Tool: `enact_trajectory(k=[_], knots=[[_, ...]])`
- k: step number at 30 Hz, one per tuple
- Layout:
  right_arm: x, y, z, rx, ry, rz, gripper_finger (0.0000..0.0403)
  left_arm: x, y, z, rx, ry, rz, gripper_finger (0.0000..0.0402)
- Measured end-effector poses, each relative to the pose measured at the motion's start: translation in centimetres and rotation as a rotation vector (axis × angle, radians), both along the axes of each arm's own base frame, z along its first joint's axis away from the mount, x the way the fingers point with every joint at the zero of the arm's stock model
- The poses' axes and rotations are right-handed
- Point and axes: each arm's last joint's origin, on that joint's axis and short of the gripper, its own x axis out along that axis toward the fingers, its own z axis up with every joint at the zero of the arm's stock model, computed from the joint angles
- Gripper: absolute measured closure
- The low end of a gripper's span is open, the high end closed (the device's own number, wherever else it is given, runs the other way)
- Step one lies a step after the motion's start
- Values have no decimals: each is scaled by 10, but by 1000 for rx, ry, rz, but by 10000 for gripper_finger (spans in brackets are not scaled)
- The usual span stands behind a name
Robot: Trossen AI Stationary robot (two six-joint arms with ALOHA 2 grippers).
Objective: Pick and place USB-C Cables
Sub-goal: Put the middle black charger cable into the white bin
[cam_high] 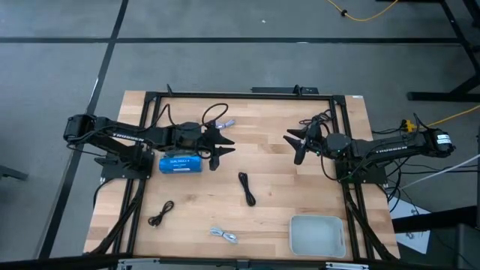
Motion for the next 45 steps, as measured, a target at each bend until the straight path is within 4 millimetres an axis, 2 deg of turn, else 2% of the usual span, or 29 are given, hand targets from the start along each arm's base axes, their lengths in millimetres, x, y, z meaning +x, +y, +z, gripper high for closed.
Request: enact_trajectory(k=[7,11,17,22,25,32,41,45], knots=[[2,1,6,3,-35,28,250,0,0,0,0,0,0,287],[8,1,23,5,4,40,250,0,0,0,0,-1,0,287],[17,-10,61,-37,146,-117,250,0,0,0,-1,-2,0,287],[18,-24,74,-11,278,-279,250,0,0,0,-4,-2,1,287],[21,-34,71,18,335,-320,250,0,0,0,-3,-2,1,287],[33,-50,47,94,463,-282,250,0,0,0,-3,-2,1,287],[41,-48,33,136,542,-242,250,0,0,0,-3,-2,1,287],[42,-42,27,221,555,-195,250,0,0,0,-4,-2,1,287]])
